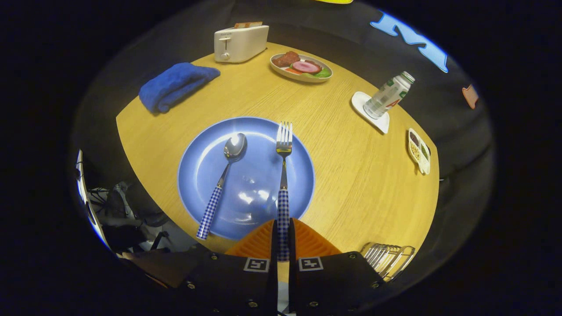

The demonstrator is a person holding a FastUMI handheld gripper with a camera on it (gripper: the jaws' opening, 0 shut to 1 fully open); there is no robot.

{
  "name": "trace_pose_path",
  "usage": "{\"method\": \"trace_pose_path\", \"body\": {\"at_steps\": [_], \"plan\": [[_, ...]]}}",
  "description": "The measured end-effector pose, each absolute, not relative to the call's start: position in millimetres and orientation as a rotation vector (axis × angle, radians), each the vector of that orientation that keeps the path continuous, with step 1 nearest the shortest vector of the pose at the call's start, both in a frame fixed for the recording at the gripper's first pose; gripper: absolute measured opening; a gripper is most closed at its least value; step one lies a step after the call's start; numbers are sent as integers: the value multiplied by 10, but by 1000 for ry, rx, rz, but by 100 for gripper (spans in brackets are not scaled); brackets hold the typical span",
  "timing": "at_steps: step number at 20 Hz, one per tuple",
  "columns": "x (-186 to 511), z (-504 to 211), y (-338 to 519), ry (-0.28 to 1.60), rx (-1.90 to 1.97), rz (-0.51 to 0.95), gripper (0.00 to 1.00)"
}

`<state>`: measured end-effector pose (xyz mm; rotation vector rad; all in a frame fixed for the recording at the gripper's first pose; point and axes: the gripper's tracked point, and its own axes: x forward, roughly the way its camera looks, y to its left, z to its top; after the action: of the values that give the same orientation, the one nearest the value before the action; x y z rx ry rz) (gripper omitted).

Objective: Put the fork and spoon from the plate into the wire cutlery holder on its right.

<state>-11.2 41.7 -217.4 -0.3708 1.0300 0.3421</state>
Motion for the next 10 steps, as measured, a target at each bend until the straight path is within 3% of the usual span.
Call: {"method": "trace_pose_path", "body": {"at_steps": [10], "plan": [[-872, -1904, -648, 1109, -332, 211, 10]]}}
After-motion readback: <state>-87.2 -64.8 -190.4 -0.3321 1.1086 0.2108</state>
